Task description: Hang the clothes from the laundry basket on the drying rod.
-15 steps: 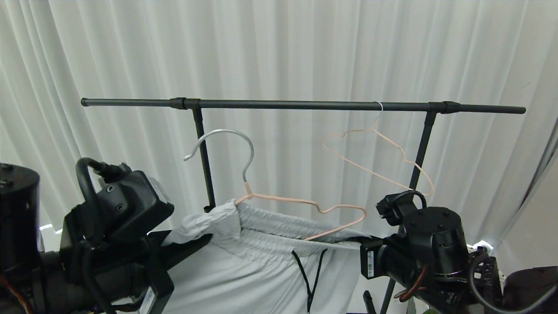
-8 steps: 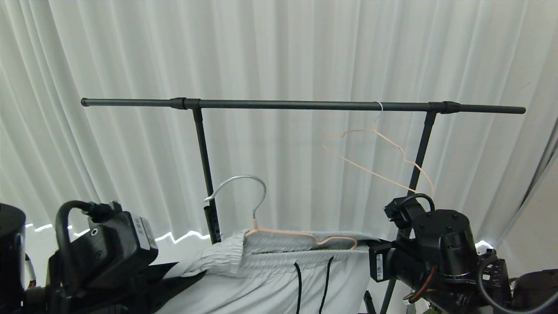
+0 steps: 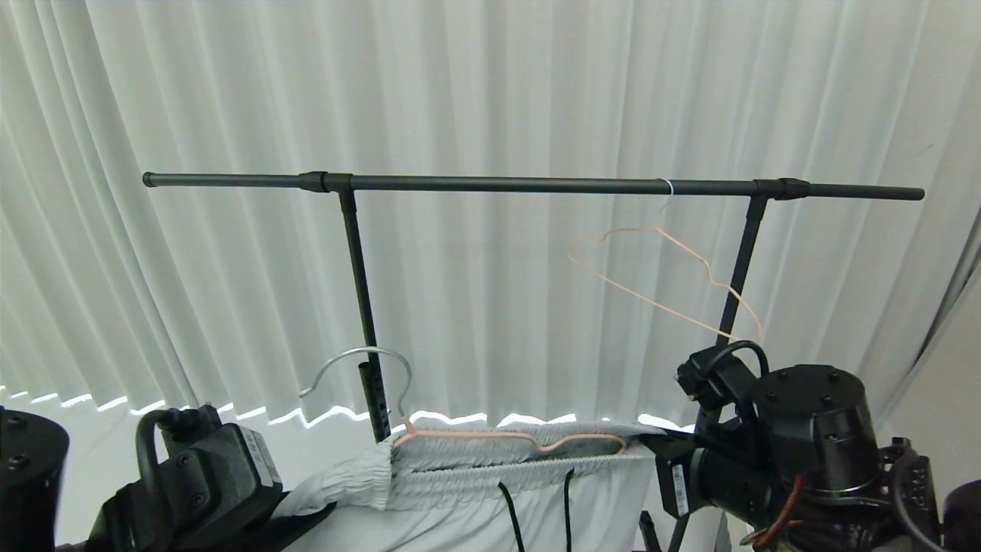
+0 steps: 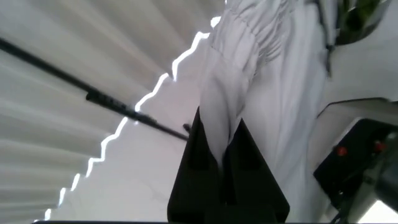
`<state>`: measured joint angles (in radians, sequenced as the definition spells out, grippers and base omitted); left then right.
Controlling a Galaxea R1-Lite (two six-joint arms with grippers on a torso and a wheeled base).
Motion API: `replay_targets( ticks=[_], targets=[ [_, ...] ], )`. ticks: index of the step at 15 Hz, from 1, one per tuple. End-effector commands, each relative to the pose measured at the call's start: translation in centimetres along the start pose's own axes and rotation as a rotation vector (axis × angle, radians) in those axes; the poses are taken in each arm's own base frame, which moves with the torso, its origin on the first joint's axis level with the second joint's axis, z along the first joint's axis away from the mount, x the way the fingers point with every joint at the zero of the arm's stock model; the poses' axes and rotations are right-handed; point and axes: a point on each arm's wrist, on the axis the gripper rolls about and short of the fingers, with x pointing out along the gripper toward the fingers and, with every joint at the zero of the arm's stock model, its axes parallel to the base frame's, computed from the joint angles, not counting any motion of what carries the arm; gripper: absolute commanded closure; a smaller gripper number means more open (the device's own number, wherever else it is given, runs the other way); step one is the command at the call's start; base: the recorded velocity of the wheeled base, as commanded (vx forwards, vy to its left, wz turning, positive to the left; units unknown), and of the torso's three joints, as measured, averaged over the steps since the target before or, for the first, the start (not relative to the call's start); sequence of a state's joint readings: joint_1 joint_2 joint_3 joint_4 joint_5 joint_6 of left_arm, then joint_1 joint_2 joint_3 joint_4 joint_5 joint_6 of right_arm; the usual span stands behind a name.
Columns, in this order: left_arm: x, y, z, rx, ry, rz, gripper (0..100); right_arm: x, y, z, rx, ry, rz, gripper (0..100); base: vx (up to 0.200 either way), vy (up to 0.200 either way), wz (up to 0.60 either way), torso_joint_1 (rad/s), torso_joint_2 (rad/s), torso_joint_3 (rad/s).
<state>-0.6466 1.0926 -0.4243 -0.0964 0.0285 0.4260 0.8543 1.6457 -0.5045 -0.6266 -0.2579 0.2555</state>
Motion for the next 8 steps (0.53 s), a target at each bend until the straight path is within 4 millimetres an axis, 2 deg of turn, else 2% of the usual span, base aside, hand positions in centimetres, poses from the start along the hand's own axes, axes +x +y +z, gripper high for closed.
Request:
replay_targets(
  ticks=[1, 5, 8],
  targets=[
    [0.5, -0.1, -0.1, 0.002, 0.027, -0.007, 100, -2.7, 0.3, 1.3, -0.04, -0.043, 0.077, 100, 0.0, 0.0, 0.0, 0.0, 0.0, 0.0],
    [0.4, -0.6, -0.7, 0.097, 0.032, -0.032, 100, -3.5, 0.7, 1.5, -0.085, -0.064, 0.099, 100, 0.0, 0.0, 0.0, 0.0, 0.0, 0.0],
    [0.8, -0.4, -0.4, 0.088, 0.042, -0.026, 100, -5.6, 1.8, 1.1, -0.158, -0.04, 0.17, 100, 0.0, 0.0, 0.0, 0.0, 0.0, 0.0]
  ],
)
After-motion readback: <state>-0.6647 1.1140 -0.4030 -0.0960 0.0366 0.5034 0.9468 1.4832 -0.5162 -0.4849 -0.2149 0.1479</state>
